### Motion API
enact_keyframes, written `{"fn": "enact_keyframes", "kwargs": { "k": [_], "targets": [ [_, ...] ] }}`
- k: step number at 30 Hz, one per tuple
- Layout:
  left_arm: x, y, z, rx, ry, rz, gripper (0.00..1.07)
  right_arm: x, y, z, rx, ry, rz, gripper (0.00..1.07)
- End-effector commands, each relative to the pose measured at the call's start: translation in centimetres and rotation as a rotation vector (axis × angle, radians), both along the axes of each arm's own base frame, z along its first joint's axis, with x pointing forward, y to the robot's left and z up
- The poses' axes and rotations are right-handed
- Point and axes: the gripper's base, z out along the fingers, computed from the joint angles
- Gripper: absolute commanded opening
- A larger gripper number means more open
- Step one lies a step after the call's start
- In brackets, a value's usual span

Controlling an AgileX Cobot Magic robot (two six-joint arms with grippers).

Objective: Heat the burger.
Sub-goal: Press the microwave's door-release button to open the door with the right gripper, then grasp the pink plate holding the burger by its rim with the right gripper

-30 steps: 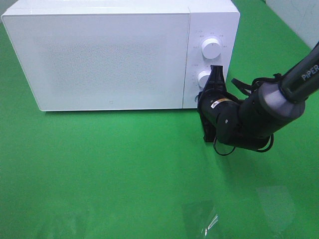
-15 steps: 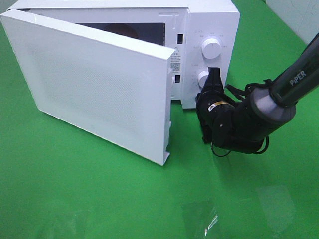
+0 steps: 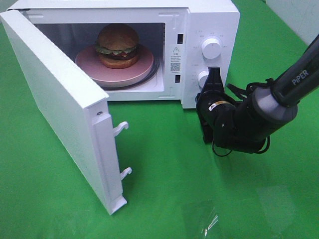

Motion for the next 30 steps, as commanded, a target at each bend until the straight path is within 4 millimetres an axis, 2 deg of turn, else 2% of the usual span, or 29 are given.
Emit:
{"fn": "enact_keyframes", "kwargs": {
  "k": [1, 15, 16, 19, 22, 27, 30],
  "targets": [
    [0.0, 0.0, 0.0, -0.008, -0.002, 0.004, 1.0, 1.4, -0.7, 3.1, 0.016, -0.196, -0.019, 0.0],
    [0.0, 0.0, 0.0, -0.008, -0.002, 0.004, 1.0, -1.6, -0.7, 1.3, 0.044, -0.012, 0.079, 0.0],
    [0.0, 0.0, 0.0, -0.008, -0.002, 0.004, 1.0, -2.8, -0.4, 0.7, 0.04, 0.029, 0.106, 0.01],
    [0.0, 0.0, 0.0, -0.008, -0.002, 0.004, 1.0, -3.1, -0.2, 0.6, 0.043, 0.036, 0.111, 0.01],
    [0.0, 0.0, 0.0, -0.008, -0.002, 0.004, 1.0, -4.5, 0.1, 0.1, 0.058, 0.074, 0.127, 0.02],
    [0.0, 0.0, 0.0, -0.008, -0.002, 0.004, 1.0, -5.9, 0.0, 0.4, 0.053, 0.09, 0.145, 0.02],
    [0.0, 0.0, 0.0, -0.008, -0.002, 0.004, 1.0, -7.0, -0.5, 1.3, 0.046, 0.086, 0.174, 0.02]
  ]
}}
